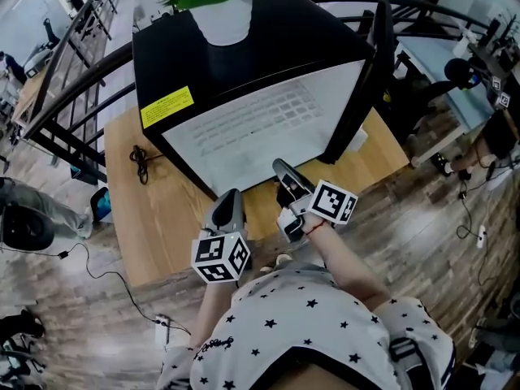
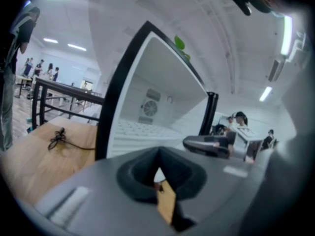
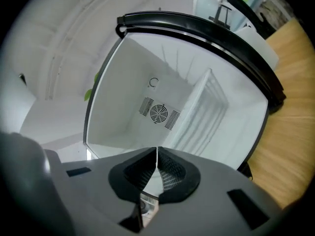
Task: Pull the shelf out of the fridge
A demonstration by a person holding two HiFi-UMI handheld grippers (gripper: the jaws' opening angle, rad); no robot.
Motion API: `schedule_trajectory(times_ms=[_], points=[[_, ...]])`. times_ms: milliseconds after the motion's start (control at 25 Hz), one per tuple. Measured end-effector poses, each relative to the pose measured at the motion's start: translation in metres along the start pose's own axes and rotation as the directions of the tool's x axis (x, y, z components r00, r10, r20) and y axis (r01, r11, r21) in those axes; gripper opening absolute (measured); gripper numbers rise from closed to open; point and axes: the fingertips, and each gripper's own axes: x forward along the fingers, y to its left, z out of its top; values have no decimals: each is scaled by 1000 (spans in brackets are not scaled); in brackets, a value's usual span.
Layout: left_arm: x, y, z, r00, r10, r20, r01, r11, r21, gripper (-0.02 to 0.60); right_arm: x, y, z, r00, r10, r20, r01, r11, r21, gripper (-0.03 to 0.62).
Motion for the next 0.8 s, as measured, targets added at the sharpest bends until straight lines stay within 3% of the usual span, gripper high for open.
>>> schedule_trajectory(times_ms=[520,680,720,800], points=[[-13,7,-16,994,109,3,-109,994,-20,8,24,-30,8,998,51,24,-56,968,245,23],[-15,10,-20,991,130,6,-130,991,-35,8,36,-33,13,997,62,40,-71,958,279,25],[-16,12,-21,990,139,9,-139,989,-42,8,39,-35,15,997,60,41,-69,957,283,33],[-17,16,-21,987,160,14,-159,986,-54,8,47,-38,17,997,58,41,-68,951,301,109]])
